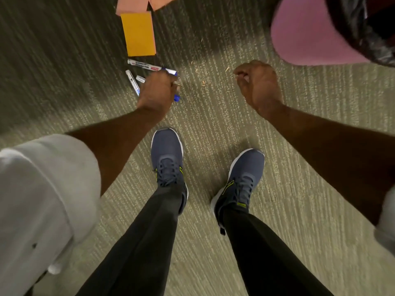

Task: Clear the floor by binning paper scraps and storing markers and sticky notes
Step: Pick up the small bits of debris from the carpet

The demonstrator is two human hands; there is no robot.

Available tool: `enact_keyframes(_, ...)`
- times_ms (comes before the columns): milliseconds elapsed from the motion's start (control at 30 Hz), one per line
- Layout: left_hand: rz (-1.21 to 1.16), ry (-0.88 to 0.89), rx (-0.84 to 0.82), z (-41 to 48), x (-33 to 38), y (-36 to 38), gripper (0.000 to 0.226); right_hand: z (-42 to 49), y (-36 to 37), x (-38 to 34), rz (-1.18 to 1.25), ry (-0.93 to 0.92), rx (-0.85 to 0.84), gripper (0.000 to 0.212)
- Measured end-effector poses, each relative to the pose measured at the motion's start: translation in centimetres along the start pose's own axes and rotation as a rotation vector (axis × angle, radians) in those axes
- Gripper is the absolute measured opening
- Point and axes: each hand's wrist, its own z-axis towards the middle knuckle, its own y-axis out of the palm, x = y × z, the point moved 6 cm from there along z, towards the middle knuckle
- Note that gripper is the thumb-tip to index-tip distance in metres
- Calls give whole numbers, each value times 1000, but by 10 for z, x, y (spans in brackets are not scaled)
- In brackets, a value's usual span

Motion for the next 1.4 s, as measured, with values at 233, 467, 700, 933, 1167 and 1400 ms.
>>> enact_keyframes(233, 51, 39, -44, 24, -9, 25, 24, 36, 31, 7, 73, 20, -5, 26)
enact_keyframes(467, 119, 196, 25, 38, -14, 25, 21, 48, 39, 9, -15, -73, -38, 24)
enact_keyframes(700, 167, 246, 46, 30, -11, 26, 21, 55, 50, 14, -215, -234, -125, 16)
enact_keyframes(933, -216, 152, 227, 31, -9, 22, 28, 37, 78, -5, -86, -202, -98, 27)
enact_keyframes(1167, -339, 160, 210, 59, 15, 20, 16, 23, 103, -28, 3, -67, -78, 18)
enact_keyframes(1400, -184, 206, 167, 69, 18, 31, 23, 22, 101, -24, 150, 48, -5, 18)
